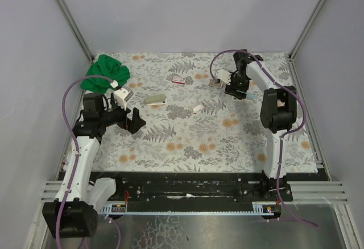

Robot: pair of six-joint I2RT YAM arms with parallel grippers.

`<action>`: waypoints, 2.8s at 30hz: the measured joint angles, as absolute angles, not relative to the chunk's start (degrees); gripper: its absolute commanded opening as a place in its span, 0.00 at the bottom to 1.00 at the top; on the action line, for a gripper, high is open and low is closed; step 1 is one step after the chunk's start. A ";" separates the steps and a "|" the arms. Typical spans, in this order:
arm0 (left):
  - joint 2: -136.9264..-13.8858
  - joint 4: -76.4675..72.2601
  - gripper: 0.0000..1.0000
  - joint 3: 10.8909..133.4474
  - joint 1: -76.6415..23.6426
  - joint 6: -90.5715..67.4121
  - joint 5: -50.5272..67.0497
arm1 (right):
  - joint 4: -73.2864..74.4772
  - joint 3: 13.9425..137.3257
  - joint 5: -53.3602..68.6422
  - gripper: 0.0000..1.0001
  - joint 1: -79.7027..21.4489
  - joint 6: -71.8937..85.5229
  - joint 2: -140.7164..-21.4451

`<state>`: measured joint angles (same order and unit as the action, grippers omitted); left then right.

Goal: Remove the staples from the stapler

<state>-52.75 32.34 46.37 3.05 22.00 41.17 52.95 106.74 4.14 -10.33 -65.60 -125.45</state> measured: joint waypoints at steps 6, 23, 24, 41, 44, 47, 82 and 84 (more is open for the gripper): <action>-53.67 32.67 1.00 46.37 3.05 22.04 41.17 | 53.49 107.96 4.49 0.62 -10.33 -66.00 -126.87; -54.04 32.80 1.00 46.37 3.05 22.22 41.17 | 53.74 108.18 7.01 0.13 -10.33 -65.80 -128.09; -54.04 32.80 1.00 46.37 3.05 22.22 41.17 | 53.74 108.16 7.01 0.11 -10.33 -65.78 -128.05; -54.04 32.82 1.00 46.37 3.05 22.26 41.21 | 52.21 98.48 13.34 0.00 -10.33 -62.13 -111.57; -54.11 32.82 1.00 46.37 3.05 22.26 41.34 | 50.78 95.48 15.27 0.00 -10.33 -60.64 -107.13; -54.50 32.82 1.00 46.37 3.05 22.22 41.63 | 48.71 91.83 17.45 0.00 -10.33 -58.65 -102.56; -87.64 32.58 1.00 74.50 -29.61 21.04 35.70 | 26.68 46.74 49.28 0.00 -10.33 -67.02 -58.22; -89.97 32.51 1.00 75.94 -31.22 21.02 36.01 | 26.89 46.09 50.22 0.00 -10.33 -69.10 -57.76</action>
<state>-89.97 32.51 75.94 -31.22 21.02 36.01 26.89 46.09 50.22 -10.33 -69.10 -57.76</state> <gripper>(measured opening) 0.998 0.395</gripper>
